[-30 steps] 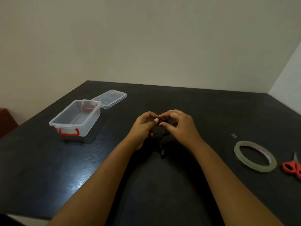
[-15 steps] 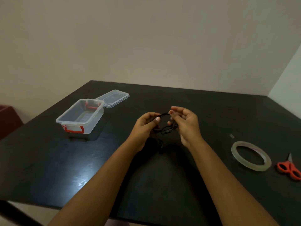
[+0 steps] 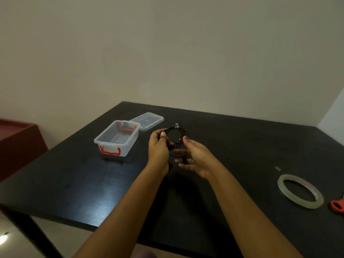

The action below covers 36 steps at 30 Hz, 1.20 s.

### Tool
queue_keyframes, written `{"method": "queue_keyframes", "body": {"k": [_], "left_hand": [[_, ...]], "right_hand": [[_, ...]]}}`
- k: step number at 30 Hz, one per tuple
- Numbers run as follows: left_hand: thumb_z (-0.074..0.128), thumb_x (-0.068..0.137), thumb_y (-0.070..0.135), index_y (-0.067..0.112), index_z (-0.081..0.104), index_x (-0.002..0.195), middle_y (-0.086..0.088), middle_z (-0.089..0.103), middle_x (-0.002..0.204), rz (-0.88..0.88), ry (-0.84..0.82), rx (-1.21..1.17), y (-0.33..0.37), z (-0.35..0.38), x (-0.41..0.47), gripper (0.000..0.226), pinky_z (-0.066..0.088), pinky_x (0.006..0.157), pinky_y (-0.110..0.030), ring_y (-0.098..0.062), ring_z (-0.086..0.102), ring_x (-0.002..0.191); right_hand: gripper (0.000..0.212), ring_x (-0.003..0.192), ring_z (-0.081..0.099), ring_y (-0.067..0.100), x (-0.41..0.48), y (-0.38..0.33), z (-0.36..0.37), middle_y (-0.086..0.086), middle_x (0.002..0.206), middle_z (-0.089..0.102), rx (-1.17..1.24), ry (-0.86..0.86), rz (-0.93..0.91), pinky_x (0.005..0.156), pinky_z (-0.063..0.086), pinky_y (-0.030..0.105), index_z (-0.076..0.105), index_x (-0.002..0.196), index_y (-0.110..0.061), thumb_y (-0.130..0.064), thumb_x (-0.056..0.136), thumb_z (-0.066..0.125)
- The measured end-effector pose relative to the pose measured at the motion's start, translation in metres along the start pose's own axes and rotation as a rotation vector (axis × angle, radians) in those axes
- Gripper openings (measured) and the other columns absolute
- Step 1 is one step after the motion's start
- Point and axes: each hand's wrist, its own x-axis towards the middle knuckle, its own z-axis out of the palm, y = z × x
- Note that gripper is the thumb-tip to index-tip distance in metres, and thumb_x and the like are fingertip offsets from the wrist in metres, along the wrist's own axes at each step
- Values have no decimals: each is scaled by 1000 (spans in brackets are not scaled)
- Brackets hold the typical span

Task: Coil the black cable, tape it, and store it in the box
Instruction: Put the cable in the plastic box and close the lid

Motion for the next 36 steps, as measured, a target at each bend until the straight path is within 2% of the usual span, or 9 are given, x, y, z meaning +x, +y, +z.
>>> {"method": "queue_keyframes", "body": {"k": [4,8,12,15,18,21,26,31,36], "left_hand": [[37,101,19,12,54,110,-5,55,87,10,55,-43,27,-22,17,20,49,64,-25,-14,55,76],[36,101,15,12,52,107,-2,54,81,42,160,-91,59,-48,42,17,48,60,-20,-10,53,69],[37,101,13,8,52,106,-1,49,79,8,222,-31,79,-82,73,16,44,60,-21,-10,48,68],[43,98,9,4,55,107,-7,56,85,-74,213,84,82,-113,99,16,50,75,-31,-18,56,79],[51,94,8,-1,60,111,-14,62,95,-118,200,291,77,-139,119,21,52,92,-42,-26,59,93],[60,90,12,6,65,103,-14,66,100,-102,189,555,68,-150,130,15,55,85,-40,-24,64,91],[70,83,20,9,70,97,-10,69,92,82,183,1110,58,-147,136,17,56,82,-36,-22,66,87],[66,85,9,4,64,93,-12,65,90,221,164,1437,55,-138,129,10,44,64,-25,-26,66,87],[49,92,1,-1,61,99,-17,65,98,262,84,1599,53,-124,118,14,47,69,-28,-29,65,89]], "right_hand": [[28,86,66,19,16,-16,44,11,101,65,114,-79,-90,64,59,24,55,121,-10,-23,103,39],[24,92,65,23,44,-35,90,18,104,64,142,-129,-131,72,58,24,60,104,2,-14,101,42],[23,78,64,21,71,-48,133,17,91,61,140,-141,-136,58,58,20,57,107,10,-8,99,46],[22,91,63,28,92,-50,157,24,104,60,74,-131,-104,53,58,20,57,107,13,-4,96,50],[13,100,64,32,120,-46,171,23,107,59,-21,-89,-73,62,59,28,57,83,4,-3,94,55],[9,104,64,32,141,-41,175,17,102,63,-384,-19,-149,81,58,37,58,89,-3,-6,86,66],[57,101,60,26,145,-42,175,15,113,57,-978,49,-274,81,55,33,39,124,-4,-10,79,74],[40,103,60,30,137,-37,182,16,115,59,-1286,143,-373,73,46,37,42,127,-6,-11,91,58],[30,109,57,27,134,-34,187,12,118,59,-1550,162,-361,77,45,34,53,123,-9,-13,93,55]]}}
